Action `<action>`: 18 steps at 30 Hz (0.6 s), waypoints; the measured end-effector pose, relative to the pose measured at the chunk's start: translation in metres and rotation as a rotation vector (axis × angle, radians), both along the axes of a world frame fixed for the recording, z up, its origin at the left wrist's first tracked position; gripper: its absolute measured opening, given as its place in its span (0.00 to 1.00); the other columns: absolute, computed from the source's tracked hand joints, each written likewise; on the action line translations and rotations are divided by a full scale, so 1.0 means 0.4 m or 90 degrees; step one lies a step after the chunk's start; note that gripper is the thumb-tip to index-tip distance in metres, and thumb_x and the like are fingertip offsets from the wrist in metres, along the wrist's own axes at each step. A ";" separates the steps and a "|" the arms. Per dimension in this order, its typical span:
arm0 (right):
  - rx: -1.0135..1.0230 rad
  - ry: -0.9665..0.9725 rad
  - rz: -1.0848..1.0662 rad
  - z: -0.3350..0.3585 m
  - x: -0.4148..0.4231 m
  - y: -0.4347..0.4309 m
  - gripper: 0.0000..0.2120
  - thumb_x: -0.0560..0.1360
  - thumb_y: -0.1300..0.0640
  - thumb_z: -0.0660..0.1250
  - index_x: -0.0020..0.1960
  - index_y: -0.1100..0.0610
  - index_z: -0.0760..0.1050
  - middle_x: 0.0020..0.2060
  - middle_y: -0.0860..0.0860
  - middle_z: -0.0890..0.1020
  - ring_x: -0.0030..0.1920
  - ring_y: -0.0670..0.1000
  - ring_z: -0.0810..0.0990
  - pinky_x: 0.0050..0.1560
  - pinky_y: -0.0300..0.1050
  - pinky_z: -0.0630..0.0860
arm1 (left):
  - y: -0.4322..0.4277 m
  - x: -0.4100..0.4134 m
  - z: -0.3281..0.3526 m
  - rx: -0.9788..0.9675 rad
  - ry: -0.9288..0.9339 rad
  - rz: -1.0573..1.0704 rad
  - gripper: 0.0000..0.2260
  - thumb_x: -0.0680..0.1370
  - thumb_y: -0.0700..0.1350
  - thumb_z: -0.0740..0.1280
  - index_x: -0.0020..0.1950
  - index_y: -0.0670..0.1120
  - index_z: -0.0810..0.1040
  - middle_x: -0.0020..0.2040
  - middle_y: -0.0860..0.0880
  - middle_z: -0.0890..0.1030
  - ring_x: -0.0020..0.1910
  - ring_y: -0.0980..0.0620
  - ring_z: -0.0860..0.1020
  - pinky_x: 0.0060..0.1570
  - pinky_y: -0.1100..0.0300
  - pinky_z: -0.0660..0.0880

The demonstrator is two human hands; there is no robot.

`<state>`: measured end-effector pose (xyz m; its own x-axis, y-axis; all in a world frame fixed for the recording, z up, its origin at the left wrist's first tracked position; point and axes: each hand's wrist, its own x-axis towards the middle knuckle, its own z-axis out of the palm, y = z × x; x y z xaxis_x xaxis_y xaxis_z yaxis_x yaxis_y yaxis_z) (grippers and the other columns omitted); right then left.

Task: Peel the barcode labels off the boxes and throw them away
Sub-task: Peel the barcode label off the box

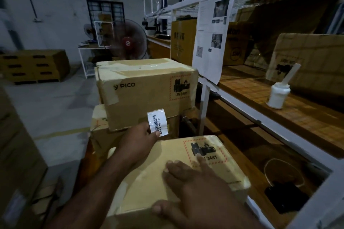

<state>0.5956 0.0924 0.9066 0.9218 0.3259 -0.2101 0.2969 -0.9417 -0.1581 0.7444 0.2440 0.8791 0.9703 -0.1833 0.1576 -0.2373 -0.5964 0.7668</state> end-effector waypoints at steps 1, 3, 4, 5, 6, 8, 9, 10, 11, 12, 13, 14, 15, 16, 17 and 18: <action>-0.003 0.016 -0.014 0.010 -0.006 -0.025 0.48 0.65 0.24 0.34 0.80 0.44 0.51 0.79 0.39 0.49 0.78 0.41 0.45 0.74 0.56 0.34 | 0.001 0.002 -0.002 0.001 -0.001 -0.001 0.10 0.74 0.52 0.67 0.53 0.52 0.83 0.48 0.57 0.86 0.47 0.56 0.83 0.53 0.50 0.79; 0.010 0.007 -0.059 0.018 0.008 -0.058 0.47 0.65 0.25 0.32 0.78 0.41 0.53 0.78 0.36 0.52 0.78 0.40 0.48 0.75 0.56 0.39 | 0.003 0.003 -0.001 0.002 0.004 -0.005 0.13 0.73 0.54 0.66 0.54 0.52 0.83 0.47 0.57 0.86 0.47 0.55 0.83 0.54 0.50 0.79; 0.004 -0.018 -0.072 0.011 0.026 -0.057 0.46 0.66 0.25 0.32 0.79 0.43 0.54 0.79 0.39 0.53 0.78 0.43 0.49 0.76 0.57 0.41 | 0.002 0.002 0.001 0.004 0.006 -0.004 0.14 0.72 0.54 0.66 0.54 0.52 0.83 0.48 0.56 0.86 0.47 0.54 0.83 0.54 0.49 0.79; -0.010 -0.047 -0.079 0.002 0.046 -0.043 0.47 0.67 0.24 0.32 0.79 0.46 0.54 0.79 0.43 0.54 0.79 0.46 0.49 0.76 0.58 0.42 | 0.002 0.003 0.002 0.008 0.009 -0.003 0.14 0.73 0.54 0.66 0.54 0.51 0.83 0.48 0.55 0.86 0.47 0.54 0.83 0.54 0.49 0.79; -0.018 -0.073 -0.077 -0.010 0.064 -0.017 0.50 0.67 0.23 0.32 0.79 0.50 0.54 0.80 0.47 0.54 0.79 0.48 0.50 0.76 0.59 0.42 | 0.000 -0.001 0.007 0.009 0.009 -0.001 0.13 0.73 0.53 0.67 0.54 0.51 0.83 0.48 0.55 0.86 0.47 0.53 0.83 0.53 0.49 0.79; 0.006 -0.113 -0.031 -0.030 0.081 0.051 0.55 0.65 0.22 0.31 0.79 0.56 0.56 0.79 0.53 0.57 0.79 0.51 0.53 0.76 0.59 0.41 | -0.002 -0.001 0.005 0.000 0.005 0.009 0.11 0.74 0.52 0.67 0.54 0.51 0.83 0.47 0.55 0.86 0.46 0.53 0.83 0.51 0.49 0.79; 0.031 -0.108 0.009 -0.033 0.075 0.083 0.56 0.65 0.22 0.31 0.79 0.58 0.56 0.79 0.54 0.59 0.78 0.51 0.54 0.76 0.58 0.41 | -0.004 -0.001 0.004 -0.001 0.006 0.017 0.10 0.75 0.52 0.67 0.53 0.51 0.83 0.46 0.55 0.86 0.45 0.53 0.83 0.51 0.49 0.79; 0.052 -0.092 0.052 -0.033 0.059 0.105 0.55 0.65 0.23 0.32 0.79 0.58 0.56 0.79 0.54 0.58 0.78 0.51 0.53 0.76 0.56 0.41 | -0.006 -0.002 0.003 -0.002 0.007 0.024 0.09 0.76 0.51 0.68 0.53 0.51 0.83 0.46 0.55 0.85 0.45 0.52 0.83 0.50 0.50 0.79; 0.059 -0.075 0.093 -0.030 0.039 0.115 0.54 0.65 0.24 0.34 0.79 0.57 0.55 0.79 0.53 0.56 0.79 0.51 0.51 0.76 0.54 0.40 | -0.005 0.000 -0.001 -0.002 0.009 0.029 0.08 0.76 0.50 0.68 0.53 0.51 0.82 0.46 0.56 0.85 0.45 0.53 0.82 0.50 0.51 0.79; 0.052 -0.065 0.119 -0.027 0.020 0.111 0.51 0.66 0.25 0.35 0.80 0.55 0.54 0.80 0.51 0.53 0.79 0.49 0.49 0.75 0.54 0.38 | -0.005 0.000 -0.003 -0.004 0.007 0.029 0.07 0.77 0.49 0.68 0.53 0.51 0.82 0.46 0.56 0.85 0.45 0.53 0.82 0.51 0.51 0.79; 0.038 -0.058 0.124 -0.024 0.006 0.092 0.49 0.66 0.26 0.35 0.80 0.51 0.53 0.80 0.47 0.51 0.79 0.47 0.47 0.75 0.55 0.35 | -0.005 0.000 -0.004 -0.008 0.004 0.025 0.07 0.77 0.49 0.68 0.54 0.51 0.82 0.46 0.56 0.85 0.45 0.54 0.82 0.52 0.51 0.79; 0.025 -0.051 0.104 -0.018 -0.003 0.063 0.48 0.65 0.26 0.35 0.80 0.48 0.52 0.80 0.44 0.50 0.79 0.44 0.46 0.74 0.56 0.32 | -0.002 0.000 -0.006 -0.012 0.001 0.019 0.08 0.77 0.49 0.68 0.54 0.51 0.83 0.47 0.56 0.85 0.46 0.54 0.83 0.52 0.51 0.79; 0.008 -0.046 0.064 -0.014 -0.003 0.026 0.48 0.64 0.25 0.33 0.80 0.44 0.51 0.79 0.41 0.50 0.78 0.42 0.46 0.75 0.57 0.31 | 0.000 0.001 -0.006 -0.012 0.001 0.012 0.08 0.76 0.49 0.68 0.54 0.50 0.83 0.47 0.55 0.86 0.46 0.53 0.83 0.52 0.51 0.79; -0.010 -0.044 0.010 -0.009 0.004 -0.012 0.49 0.63 0.24 0.30 0.79 0.42 0.51 0.79 0.39 0.51 0.78 0.41 0.48 0.75 0.58 0.31 | 0.001 0.000 -0.004 -0.010 0.001 0.007 0.10 0.75 0.50 0.68 0.54 0.50 0.83 0.47 0.55 0.86 0.47 0.52 0.83 0.52 0.50 0.79; -0.020 -0.049 -0.046 -0.004 0.017 -0.045 0.51 0.61 0.23 0.25 0.79 0.42 0.52 0.79 0.38 0.53 0.78 0.41 0.49 0.76 0.59 0.33 | 0.002 -0.001 -0.003 -0.006 0.005 0.005 0.11 0.74 0.51 0.67 0.54 0.50 0.83 0.47 0.55 0.86 0.47 0.51 0.83 0.52 0.50 0.79; -0.029 -0.057 -0.091 0.003 0.033 -0.064 0.55 0.59 0.23 0.22 0.78 0.42 0.53 0.79 0.40 0.55 0.78 0.43 0.51 0.77 0.61 0.37 | 0.003 0.000 -0.001 -0.006 0.011 0.001 0.11 0.74 0.52 0.67 0.54 0.51 0.83 0.47 0.55 0.86 0.47 0.52 0.83 0.52 0.50 0.79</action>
<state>0.6087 0.0666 0.9077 0.9739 0.1816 -0.1361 0.1700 -0.9811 -0.0928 0.7444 0.2450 0.8786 0.9733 -0.1804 0.1421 -0.2226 -0.5897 0.7763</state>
